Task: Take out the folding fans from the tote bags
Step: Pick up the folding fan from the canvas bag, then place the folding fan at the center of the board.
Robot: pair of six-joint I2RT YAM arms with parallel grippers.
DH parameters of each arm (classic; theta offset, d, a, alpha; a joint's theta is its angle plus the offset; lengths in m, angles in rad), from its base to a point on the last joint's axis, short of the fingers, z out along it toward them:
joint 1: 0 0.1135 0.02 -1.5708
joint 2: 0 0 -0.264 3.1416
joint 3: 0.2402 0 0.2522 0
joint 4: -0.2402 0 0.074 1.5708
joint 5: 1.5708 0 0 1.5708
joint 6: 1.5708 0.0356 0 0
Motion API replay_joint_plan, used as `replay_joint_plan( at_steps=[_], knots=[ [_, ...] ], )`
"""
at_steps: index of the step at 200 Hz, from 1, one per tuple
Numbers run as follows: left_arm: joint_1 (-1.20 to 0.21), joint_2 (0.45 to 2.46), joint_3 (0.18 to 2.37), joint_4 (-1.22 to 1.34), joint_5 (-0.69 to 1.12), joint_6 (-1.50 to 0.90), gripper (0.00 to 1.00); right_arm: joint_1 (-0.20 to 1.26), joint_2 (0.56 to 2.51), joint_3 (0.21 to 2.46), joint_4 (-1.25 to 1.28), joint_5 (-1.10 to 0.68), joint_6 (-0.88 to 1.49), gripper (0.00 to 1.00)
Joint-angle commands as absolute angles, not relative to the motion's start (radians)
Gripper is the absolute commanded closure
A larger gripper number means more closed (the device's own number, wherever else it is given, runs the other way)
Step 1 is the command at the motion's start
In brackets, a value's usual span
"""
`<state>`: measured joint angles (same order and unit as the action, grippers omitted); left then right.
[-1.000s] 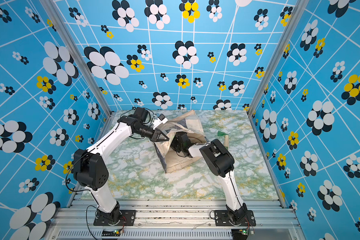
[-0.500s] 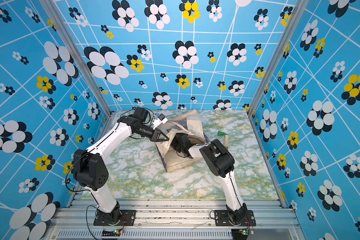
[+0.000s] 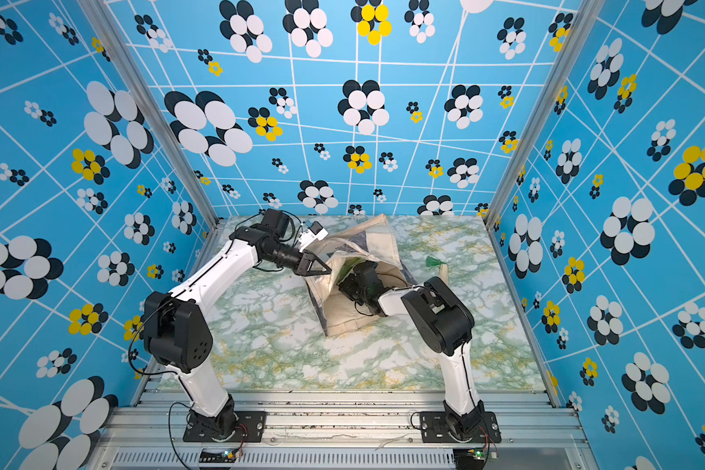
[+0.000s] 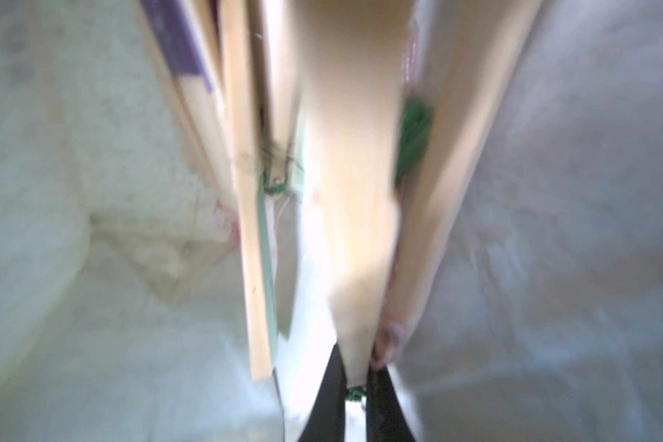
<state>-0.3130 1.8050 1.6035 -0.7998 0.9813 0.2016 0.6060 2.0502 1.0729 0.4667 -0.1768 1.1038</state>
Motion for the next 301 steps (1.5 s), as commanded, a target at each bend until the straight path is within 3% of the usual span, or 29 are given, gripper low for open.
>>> replay_joint_plan(
  at_steps=[1, 67, 148, 226, 261, 301],
  knots=[
    [-0.3, 1.822, 1.623, -0.771, 1.003, 0.176, 1.0, 0.602, 1.994, 1.033, 0.452, -0.26, 1.049, 1.0],
    [-0.299, 1.838, 1.634, -0.765, 0.994, 0.166, 1.0, 0.601, 1.829, 0.825, 0.523, -0.407, 0.998, 1.0],
    [-0.299, 1.848, 1.634, -0.756, 1.001, 0.164, 1.0, 0.603, 1.528, 0.743, 0.161, -0.452, 0.769, 1.0],
    [-0.296, 1.901, 1.688, -0.752, 1.021, 0.143, 1.0, 0.603, 1.203, 0.614, 0.017, -0.515, 0.709, 1.0],
    [-0.294, 1.903, 1.687, -0.752, 1.024, 0.144, 1.0, 0.601, 0.994, 0.607, -0.035, -0.482, 0.661, 1.0],
    [-0.288, 1.889, 1.675, -0.762, 1.028, 0.156, 1.0, 0.496, 0.825, 0.72, -0.348, -0.358, 0.558, 1.0]
  ],
)
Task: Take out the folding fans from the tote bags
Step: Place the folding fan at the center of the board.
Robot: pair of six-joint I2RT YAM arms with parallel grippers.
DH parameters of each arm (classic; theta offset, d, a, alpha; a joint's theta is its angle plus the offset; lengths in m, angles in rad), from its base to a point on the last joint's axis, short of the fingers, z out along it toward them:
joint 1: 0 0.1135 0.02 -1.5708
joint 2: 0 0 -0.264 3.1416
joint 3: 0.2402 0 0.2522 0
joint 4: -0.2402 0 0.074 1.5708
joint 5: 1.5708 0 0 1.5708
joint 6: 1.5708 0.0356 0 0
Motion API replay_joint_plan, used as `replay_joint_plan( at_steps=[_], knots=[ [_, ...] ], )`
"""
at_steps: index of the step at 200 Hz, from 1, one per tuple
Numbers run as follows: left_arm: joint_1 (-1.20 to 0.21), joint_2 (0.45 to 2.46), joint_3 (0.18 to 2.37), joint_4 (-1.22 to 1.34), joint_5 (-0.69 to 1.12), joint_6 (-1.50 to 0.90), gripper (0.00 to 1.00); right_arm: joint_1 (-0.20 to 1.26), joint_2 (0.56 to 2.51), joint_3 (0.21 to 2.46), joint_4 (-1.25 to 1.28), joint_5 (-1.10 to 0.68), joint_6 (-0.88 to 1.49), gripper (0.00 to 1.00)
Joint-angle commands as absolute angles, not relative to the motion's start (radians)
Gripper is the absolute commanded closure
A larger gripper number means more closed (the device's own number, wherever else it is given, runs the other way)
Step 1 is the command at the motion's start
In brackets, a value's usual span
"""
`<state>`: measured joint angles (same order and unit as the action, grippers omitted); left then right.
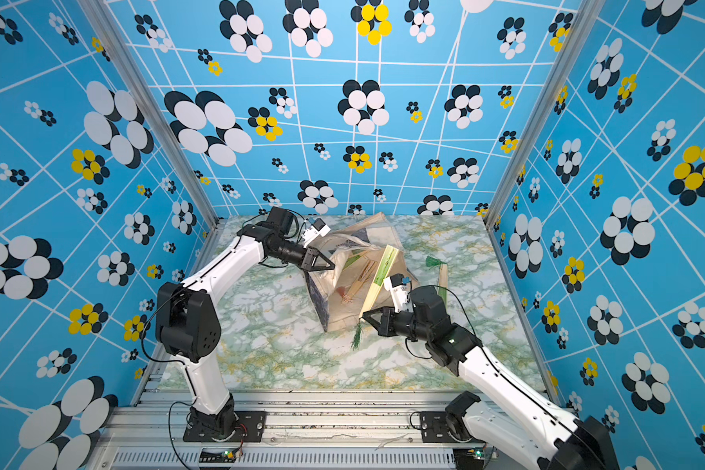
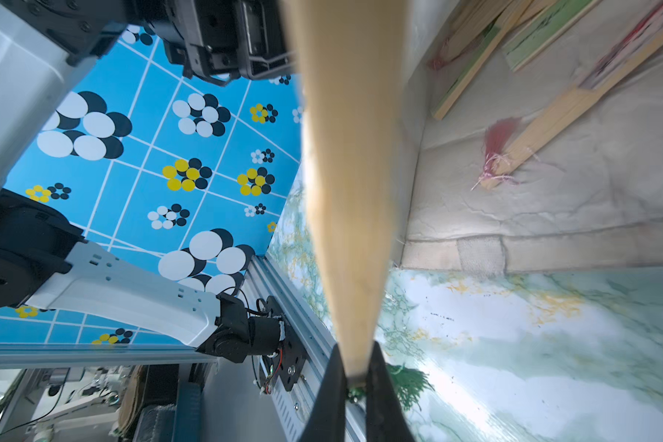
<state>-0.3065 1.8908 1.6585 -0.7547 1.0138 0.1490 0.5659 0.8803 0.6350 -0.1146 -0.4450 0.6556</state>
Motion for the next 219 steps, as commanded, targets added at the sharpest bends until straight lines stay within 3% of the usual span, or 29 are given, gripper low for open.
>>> replay_joint_plan(
  at_steps=[1, 50, 93, 154, 201, 219],
  knots=[
    [-0.287, 1.889, 1.674, -0.762, 1.028, 0.156, 1.0, 0.491, 0.822, 0.723, -0.358, -0.357, 0.554, 1.0],
    [-0.261, 1.856, 1.643, -0.77, 1.026, 0.166, 1.0, 0.25, 0.824, 0.856, -0.636, -0.282, 0.469, 1.0],
    [-0.25, 1.855, 1.625, -0.77, 1.028, 0.169, 1.0, 0.08, 1.035, 0.966, -0.712, -0.26, 0.381, 1.0],
    [-0.248, 1.823, 1.604, -0.759, 1.045, 0.166, 1.0, 0.005, 1.553, 1.213, -0.709, -0.287, 0.275, 1.0],
    [-0.248, 1.815, 1.606, -0.767, 1.049, 0.171, 1.0, -0.001, 1.758, 1.29, -0.734, -0.193, 0.275, 1.0],
    [-0.247, 1.816, 1.607, -0.769, 1.05, 0.17, 1.0, -0.003, 1.773, 1.287, -0.761, -0.138, 0.278, 0.87]
  ],
)
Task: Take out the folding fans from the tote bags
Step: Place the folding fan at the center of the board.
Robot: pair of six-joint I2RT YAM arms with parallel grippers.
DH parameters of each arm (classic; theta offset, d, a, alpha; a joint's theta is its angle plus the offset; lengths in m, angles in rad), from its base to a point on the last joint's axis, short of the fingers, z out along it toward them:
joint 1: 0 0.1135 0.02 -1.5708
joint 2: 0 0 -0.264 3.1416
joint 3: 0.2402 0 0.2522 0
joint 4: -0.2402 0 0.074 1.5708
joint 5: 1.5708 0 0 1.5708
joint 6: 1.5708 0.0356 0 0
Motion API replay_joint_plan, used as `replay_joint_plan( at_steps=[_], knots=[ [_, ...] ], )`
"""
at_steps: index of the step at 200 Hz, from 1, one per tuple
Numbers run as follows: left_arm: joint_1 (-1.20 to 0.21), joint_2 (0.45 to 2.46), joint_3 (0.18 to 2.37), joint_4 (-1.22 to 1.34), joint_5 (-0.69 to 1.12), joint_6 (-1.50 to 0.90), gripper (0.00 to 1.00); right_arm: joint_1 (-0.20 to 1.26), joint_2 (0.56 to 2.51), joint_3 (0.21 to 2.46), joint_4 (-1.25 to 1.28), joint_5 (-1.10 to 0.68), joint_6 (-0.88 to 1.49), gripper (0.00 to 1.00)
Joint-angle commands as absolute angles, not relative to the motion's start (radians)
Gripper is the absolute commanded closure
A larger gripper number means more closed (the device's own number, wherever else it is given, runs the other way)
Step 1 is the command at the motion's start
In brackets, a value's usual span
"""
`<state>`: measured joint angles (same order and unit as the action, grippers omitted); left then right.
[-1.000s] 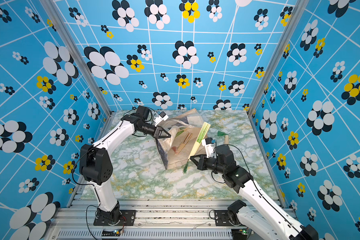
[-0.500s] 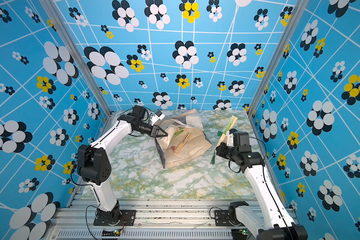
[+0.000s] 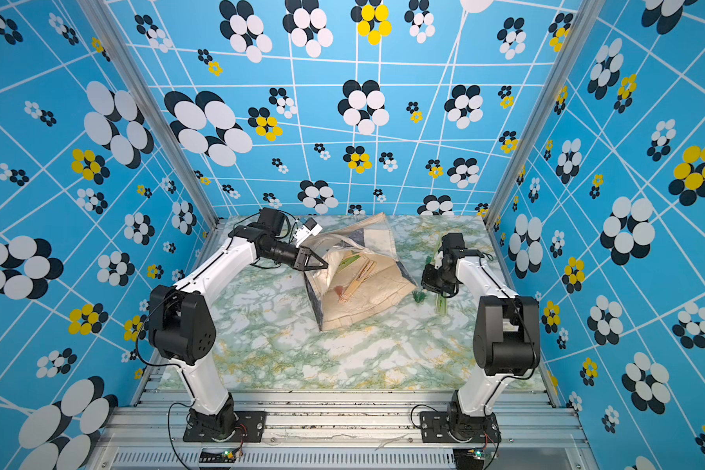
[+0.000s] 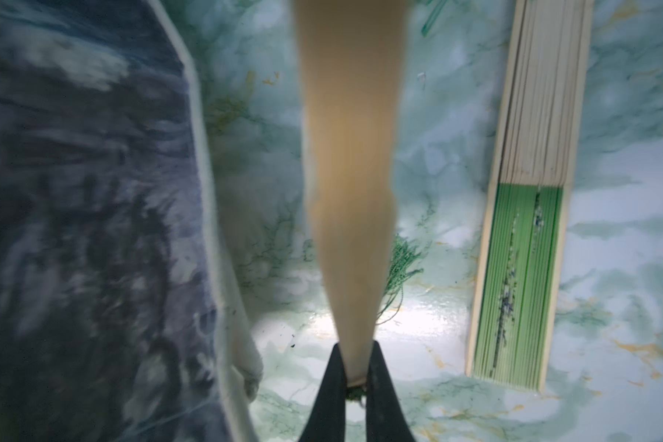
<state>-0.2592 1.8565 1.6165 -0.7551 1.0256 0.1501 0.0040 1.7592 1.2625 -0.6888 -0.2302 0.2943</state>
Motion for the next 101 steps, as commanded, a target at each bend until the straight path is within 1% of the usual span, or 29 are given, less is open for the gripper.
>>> replay_joint_plan(
  at_steps=[1, 16, 28, 44, 63, 81, 101],
  knots=[
    [-0.248, 1.816, 1.607, -0.769, 1.05, 0.17, 1.0, -0.002, 1.773, 1.285, -0.761, -0.137, 0.279, 0.86],
    [-0.248, 1.819, 1.607, -0.769, 1.05, 0.17, 1.0, -0.002, 1.746, 1.264, -0.756, -0.133, 0.281, 0.69],
    [-0.248, 1.822, 1.609, -0.767, 1.051, 0.167, 1.0, -0.002, 1.708, 1.238, -0.746, -0.128, 0.29, 0.62],
    [-0.248, 1.822, 1.606, -0.765, 1.05, 0.164, 1.0, -0.002, 1.64, 1.207, -0.74, -0.128, 0.299, 0.57],
    [-0.248, 1.817, 1.599, -0.757, 1.05, 0.16, 1.0, -0.003, 1.521, 1.143, -0.696, -0.181, 0.306, 0.53],
    [-0.25, 1.813, 1.594, -0.752, 1.048, 0.156, 1.0, -0.002, 1.356, 1.038, -0.586, -0.301, 0.322, 0.49],
    [-0.249, 1.816, 1.596, -0.754, 1.043, 0.154, 1.0, -0.002, 1.156, 0.898, -0.402, -0.483, 0.391, 0.45]
  ],
)
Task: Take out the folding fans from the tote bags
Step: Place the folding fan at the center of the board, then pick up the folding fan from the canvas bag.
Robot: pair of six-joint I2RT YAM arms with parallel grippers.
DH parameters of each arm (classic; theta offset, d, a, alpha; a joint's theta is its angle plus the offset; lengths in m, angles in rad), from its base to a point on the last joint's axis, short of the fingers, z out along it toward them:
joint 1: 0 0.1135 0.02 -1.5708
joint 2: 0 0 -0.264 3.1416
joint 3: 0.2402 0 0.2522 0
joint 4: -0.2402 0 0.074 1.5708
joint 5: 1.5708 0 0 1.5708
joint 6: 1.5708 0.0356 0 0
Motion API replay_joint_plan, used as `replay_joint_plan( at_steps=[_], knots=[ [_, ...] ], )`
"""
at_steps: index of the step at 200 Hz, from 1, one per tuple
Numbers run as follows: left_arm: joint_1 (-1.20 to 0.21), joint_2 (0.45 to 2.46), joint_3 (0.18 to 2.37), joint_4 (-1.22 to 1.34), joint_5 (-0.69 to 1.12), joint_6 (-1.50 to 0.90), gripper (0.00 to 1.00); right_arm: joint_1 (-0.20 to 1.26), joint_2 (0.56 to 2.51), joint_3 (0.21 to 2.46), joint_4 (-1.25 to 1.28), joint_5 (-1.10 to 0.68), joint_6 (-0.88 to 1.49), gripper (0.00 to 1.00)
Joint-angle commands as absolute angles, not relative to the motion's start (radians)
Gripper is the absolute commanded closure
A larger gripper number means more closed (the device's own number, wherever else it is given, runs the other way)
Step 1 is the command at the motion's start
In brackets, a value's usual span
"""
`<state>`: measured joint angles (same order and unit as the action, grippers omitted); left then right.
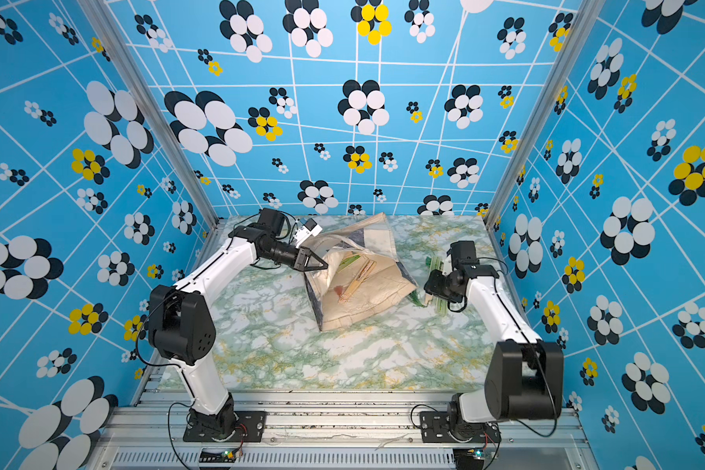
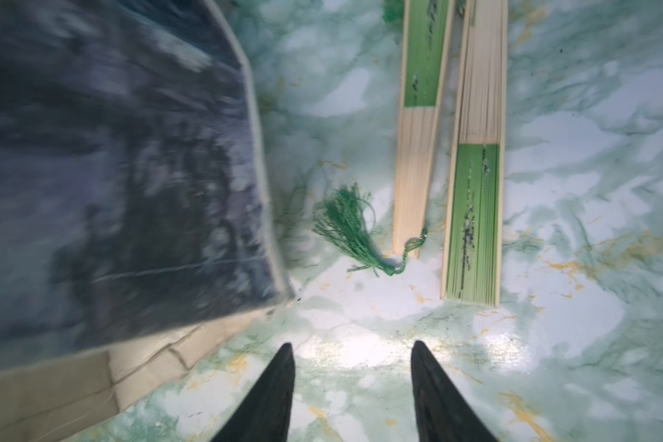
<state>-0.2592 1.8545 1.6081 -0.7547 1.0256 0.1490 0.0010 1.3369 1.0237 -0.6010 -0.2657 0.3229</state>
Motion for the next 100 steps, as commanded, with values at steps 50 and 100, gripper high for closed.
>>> replay_joint_plan(
  at_steps=[50, 100],
  knots=[
    [-0.25, 1.825, 1.614, -0.767, 1.028, 0.148, 1.0, 0.058, 0.888, 0.684, -0.123, -0.642, 0.594, 0.37],
    [-0.264, 1.825, 1.613, -0.758, 1.021, 0.137, 1.0, 0.329, 1.055, 0.644, 0.089, -0.479, 0.648, 0.37]
  ],
)
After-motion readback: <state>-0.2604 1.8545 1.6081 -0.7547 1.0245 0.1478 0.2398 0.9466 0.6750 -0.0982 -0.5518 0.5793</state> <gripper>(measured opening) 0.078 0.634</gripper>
